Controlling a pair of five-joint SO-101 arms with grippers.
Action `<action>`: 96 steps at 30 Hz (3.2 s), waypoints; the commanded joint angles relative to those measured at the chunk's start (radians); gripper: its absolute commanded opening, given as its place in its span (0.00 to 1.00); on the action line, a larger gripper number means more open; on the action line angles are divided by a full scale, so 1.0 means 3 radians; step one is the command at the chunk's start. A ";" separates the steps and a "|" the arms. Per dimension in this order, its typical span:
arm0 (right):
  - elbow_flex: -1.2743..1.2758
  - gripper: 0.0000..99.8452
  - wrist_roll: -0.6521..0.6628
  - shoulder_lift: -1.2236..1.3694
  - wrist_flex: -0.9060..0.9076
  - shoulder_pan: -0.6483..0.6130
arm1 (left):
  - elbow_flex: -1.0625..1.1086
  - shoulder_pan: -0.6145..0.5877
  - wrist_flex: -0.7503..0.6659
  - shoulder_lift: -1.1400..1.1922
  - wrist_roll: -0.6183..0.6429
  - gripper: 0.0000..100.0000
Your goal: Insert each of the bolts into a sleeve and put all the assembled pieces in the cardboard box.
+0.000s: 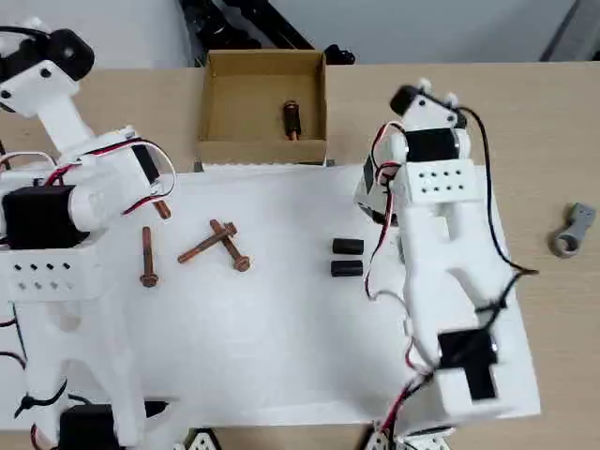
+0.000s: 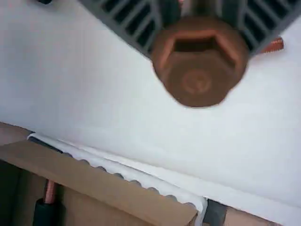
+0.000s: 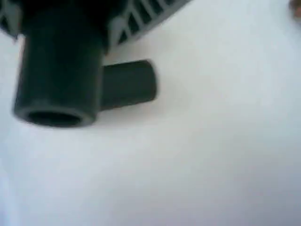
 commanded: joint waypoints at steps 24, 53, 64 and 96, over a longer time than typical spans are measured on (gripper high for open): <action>0.2000 0.01 0.1422 -0.4120 -0.0560 -0.0565 | 0.0923 0.0031 -0.1151 -0.0128 -0.0220 0.00; 0.5759 0.00 0.1432 -0.6058 -0.3931 -0.1025 | 0.0355 0.1923 -0.1739 -0.0133 -0.0731 0.00; 0.5759 0.00 0.1422 -0.6058 -0.3936 -0.1015 | 0.0350 0.2138 -0.1596 -0.0245 -0.0742 0.00; 0.5774 0.00 0.1243 -0.6058 -0.4089 -0.1015 | 0.1440 0.2174 -0.2312 -0.1013 -0.0542 0.00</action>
